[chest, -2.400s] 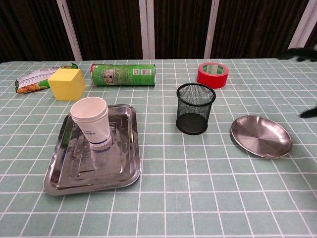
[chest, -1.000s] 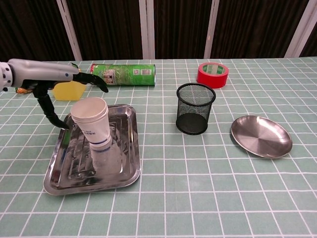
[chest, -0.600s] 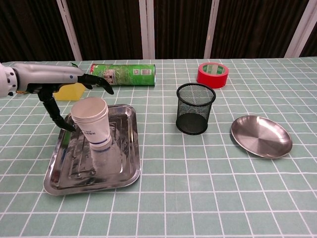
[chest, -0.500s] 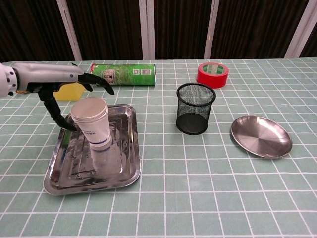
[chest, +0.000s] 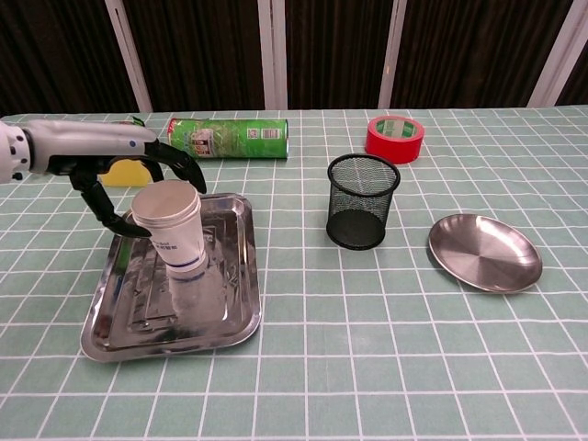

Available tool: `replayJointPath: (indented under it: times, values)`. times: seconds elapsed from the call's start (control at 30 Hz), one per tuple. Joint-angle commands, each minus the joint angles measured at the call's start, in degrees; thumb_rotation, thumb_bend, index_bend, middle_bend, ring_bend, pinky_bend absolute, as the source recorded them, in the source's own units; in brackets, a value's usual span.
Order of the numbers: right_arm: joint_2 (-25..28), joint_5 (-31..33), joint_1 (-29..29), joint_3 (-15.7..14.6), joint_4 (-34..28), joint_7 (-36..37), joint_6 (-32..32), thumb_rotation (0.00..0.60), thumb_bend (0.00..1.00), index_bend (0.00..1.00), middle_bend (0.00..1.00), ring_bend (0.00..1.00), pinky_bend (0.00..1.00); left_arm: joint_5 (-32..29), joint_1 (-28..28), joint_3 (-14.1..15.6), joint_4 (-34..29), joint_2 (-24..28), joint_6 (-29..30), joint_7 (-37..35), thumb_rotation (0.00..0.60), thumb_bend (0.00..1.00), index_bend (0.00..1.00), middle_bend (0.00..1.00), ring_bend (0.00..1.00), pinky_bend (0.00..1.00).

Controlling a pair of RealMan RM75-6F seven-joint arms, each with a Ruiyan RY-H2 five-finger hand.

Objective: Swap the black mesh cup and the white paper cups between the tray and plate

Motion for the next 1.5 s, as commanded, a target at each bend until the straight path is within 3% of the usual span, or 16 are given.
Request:
replayJointPath:
  times: [0.03, 0.4, 0.73, 1.0, 1.23, 1.5]
  values:
    - [0.1, 0.1, -0.1, 0.2, 0.0, 0.1, -0.2, 0.600, 0.00, 0.00, 0.00, 0.00, 0.00, -0.1, -0.2, 0.2, 0.1, -0.1, 0.0, -0.7, 0.600, 0.38, 0.26, 0.20, 0.17, 0.26]
    - [0.4, 0.3, -0.7, 1.0, -0.1, 0.9, -0.7, 0.600, 0.00, 0.00, 0.00, 0.00, 0.00, 1.0, 0.0, 0.7, 1.0, -0.6, 2.9, -0.3, 0.600, 0.43, 0.35, 0.34, 0.33, 0.45]
    - [0.5, 0.4, -1.1, 1.5, -0.4, 1.2, -1.4, 0.600, 0.00, 0.00, 0.00, 0.00, 0.00, 0.3, 0.8, -0.4, -2.1, 1.6, 6.4, 0.5, 0.600, 0.43, 0.36, 0.35, 0.33, 0.45]
    - [1.1, -0.2, -1.5, 2.0, -0.5, 2.6, -1.5, 0.600, 0.00, 0.00, 0.00, 0.00, 0.00, -0.4, -0.9, -4.4, -10.0, 4.2, 8.5, 1.1, 0.600, 0.43, 0.36, 0.33, 0.33, 0.43]
    - [1.2, -0.4, -2.0, 2.5, -0.3, 3.3, -0.8, 0.600, 0.00, 0.00, 0.00, 0.00, 0.00, -8.7, -7.2, -7.0, -13.0, 2.0, -0.6, 7.9, 0.600, 0.42, 0.36, 0.30, 0.32, 0.42]
    - [1.0, -0.3, -2.4, 2.8, 0.0, 3.3, -0.5, 0.600, 0.00, 0.00, 0.00, 0.00, 0.00, -20.0, -12.9, -8.2, -11.6, -4.6, -5.1, 16.1, 0.600, 0.42, 0.36, 0.30, 0.32, 0.41]
